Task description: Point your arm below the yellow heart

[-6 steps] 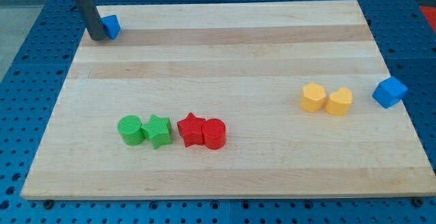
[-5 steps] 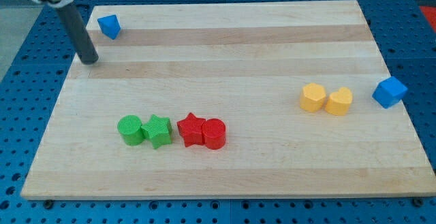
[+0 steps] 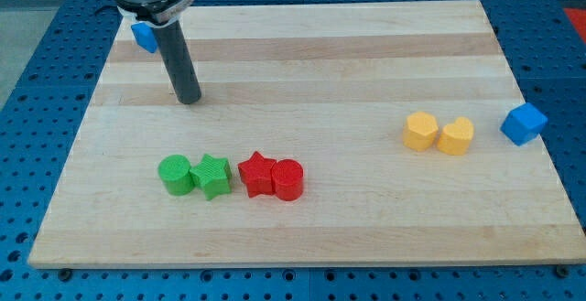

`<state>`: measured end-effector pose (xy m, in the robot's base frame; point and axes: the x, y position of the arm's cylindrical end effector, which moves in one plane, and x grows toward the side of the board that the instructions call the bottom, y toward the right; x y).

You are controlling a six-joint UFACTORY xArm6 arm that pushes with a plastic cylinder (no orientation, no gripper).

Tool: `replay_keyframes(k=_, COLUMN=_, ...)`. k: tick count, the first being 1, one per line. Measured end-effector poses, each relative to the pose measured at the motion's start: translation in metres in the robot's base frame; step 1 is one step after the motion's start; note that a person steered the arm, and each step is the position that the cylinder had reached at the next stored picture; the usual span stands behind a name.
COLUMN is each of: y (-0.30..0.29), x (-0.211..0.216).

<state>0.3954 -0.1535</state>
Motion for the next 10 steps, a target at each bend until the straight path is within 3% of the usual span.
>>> replay_keyframes(k=1, y=0.051, x=0.01)
replay_keyframes(k=3, y=0.078, x=0.019)
replay_keyframes(k=4, y=0.144, x=0.028)
replay_keyframes(k=5, y=0.145, x=0.028)
replay_keyframes(k=6, y=0.196, x=0.088)
replay_keyframes(k=7, y=0.204, x=0.11)
replay_keyframes(k=8, y=0.227, x=0.162)
replay_keyframes(k=10, y=0.302, x=0.191)
